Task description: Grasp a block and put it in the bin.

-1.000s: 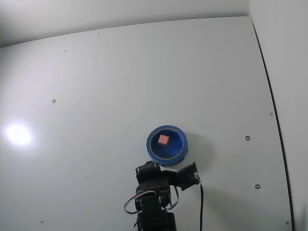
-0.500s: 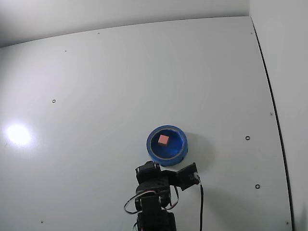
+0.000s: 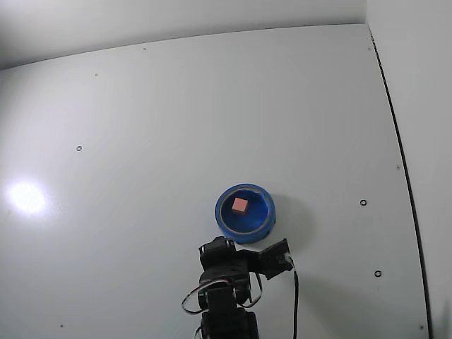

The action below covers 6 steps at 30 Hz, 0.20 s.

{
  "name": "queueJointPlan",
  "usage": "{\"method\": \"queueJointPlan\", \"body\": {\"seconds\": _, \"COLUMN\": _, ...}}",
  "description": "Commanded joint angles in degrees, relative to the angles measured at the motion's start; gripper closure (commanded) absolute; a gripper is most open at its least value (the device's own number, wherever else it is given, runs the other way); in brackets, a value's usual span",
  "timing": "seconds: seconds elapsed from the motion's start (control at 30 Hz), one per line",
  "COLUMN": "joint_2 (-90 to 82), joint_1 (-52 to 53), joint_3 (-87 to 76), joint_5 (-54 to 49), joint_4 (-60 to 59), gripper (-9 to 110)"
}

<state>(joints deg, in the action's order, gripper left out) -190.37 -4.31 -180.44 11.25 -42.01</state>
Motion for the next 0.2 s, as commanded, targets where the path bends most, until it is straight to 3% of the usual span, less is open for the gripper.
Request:
{"method": "queueJointPlan", "body": {"seconds": 0.0, "joint_2": -0.3, "joint_1": -0.8, "joint_3": -0.2, "joint_5": -0.3, "joint_4": -0.1, "gripper": 101}}
{"method": "queueJointPlan", "body": {"seconds": 0.17, "joint_2": -0.3, "joint_1": -0.8, "joint_3": -0.2, "joint_5": -0.3, "joint_4": -0.1, "gripper": 101}}
